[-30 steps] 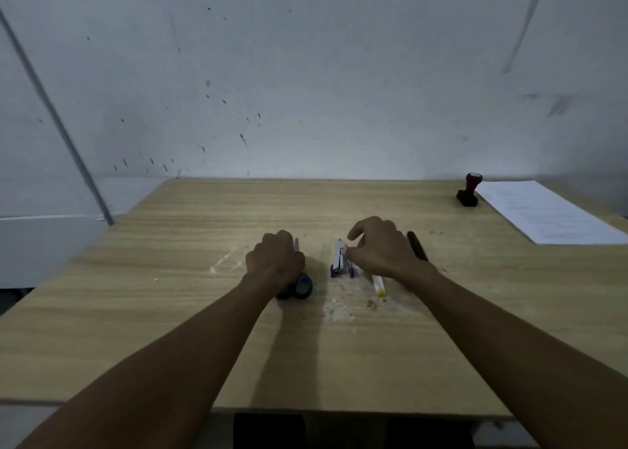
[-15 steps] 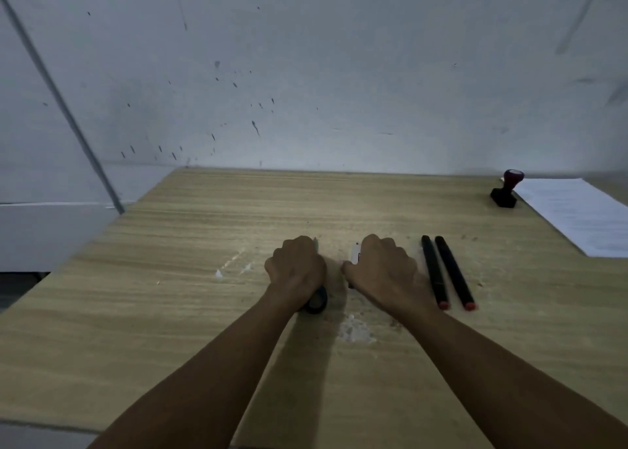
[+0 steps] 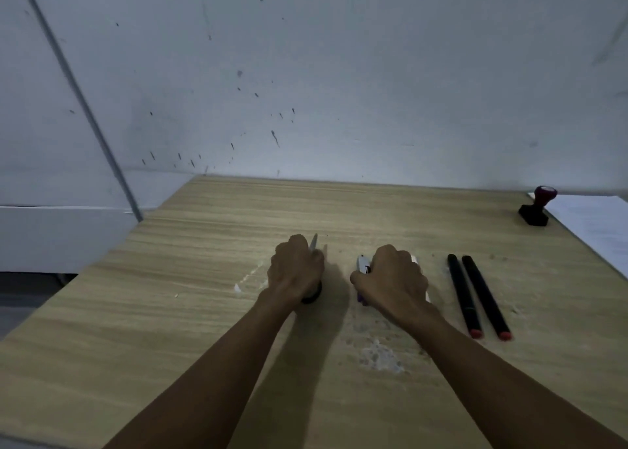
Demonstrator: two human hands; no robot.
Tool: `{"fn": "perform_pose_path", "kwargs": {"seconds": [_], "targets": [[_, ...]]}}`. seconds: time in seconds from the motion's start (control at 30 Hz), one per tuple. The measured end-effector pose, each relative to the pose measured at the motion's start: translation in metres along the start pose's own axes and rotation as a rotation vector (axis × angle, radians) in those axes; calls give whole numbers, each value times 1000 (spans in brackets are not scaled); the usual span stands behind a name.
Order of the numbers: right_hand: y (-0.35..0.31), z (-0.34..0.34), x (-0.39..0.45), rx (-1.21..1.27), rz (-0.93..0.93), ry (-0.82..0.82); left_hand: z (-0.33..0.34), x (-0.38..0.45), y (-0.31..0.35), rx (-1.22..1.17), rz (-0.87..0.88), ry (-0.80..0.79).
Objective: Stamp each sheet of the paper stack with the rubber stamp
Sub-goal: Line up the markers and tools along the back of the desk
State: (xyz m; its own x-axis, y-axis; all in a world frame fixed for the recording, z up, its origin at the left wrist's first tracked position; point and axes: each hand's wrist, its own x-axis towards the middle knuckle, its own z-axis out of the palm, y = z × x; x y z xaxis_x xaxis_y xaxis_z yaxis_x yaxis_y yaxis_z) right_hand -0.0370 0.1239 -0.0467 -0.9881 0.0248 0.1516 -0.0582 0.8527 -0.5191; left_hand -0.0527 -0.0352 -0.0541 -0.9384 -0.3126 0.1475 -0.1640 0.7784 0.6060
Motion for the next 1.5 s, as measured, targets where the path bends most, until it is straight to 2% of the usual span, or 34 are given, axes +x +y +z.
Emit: {"fn": "perform_pose_path", "kwargs": {"seconds": [0.33,0.67,1.1,1.37,1.5], "targets": [[-64,38,39,19,-54,-38,-53,61,-73,104,-63,74],[-151,91,105,109,-170,-127,-84,170,-140,216,-160,170],[-227,174,214,167,-293,-177,-82,301,-193,328,-169,213],[-257,206,244,202,-337,-175,-72,327,-208,359,-122,232],[-267,211,251,203,-335,-180,-74,334,-211,351,-117,185]]}}
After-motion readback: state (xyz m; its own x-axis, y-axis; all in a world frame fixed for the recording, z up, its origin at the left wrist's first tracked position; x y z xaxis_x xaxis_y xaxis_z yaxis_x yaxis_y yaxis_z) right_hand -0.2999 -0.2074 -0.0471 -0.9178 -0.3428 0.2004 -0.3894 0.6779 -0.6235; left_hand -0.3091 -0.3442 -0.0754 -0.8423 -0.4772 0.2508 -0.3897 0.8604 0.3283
